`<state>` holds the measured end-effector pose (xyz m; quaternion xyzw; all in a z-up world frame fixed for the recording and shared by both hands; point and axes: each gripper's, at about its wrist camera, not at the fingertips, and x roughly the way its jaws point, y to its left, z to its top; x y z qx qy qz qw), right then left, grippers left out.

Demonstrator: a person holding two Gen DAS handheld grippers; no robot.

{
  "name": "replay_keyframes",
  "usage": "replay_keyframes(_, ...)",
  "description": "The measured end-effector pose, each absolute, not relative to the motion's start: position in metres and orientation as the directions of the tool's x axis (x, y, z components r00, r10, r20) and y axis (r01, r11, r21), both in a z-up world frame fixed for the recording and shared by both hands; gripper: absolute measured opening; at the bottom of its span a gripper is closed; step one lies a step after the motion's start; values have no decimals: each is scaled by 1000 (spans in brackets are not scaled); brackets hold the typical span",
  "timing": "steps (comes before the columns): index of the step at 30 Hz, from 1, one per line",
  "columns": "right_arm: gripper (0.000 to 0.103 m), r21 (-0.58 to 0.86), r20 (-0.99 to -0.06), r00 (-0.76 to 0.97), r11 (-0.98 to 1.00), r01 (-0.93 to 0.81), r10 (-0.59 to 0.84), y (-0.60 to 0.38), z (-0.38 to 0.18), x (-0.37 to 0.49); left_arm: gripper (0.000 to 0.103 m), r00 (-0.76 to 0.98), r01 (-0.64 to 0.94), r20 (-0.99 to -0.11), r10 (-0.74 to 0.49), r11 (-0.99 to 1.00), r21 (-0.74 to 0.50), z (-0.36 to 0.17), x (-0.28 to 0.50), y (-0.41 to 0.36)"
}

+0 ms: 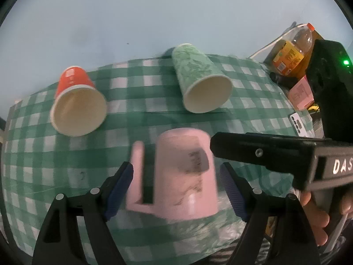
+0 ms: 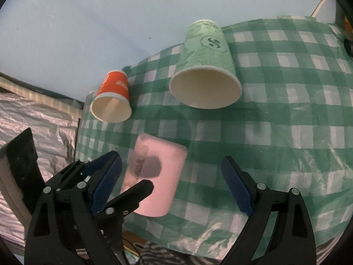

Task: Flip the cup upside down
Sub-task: 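Lift the pink mug with the right gripper and rotate it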

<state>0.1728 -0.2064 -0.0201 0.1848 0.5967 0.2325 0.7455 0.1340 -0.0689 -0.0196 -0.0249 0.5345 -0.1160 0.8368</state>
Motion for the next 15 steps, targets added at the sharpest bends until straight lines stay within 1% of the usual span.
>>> replay_keyframes(8,92,569,-804,135,815,-108,579,-182,-31,174,82,416,111,-884,-214,977,-184,-24,124,-30)
replay_keyframes(15,92,568,-817,73,820,-68,572,-167,-54,179,82,406,51,-887,-218,975,-216,-43,126,0)
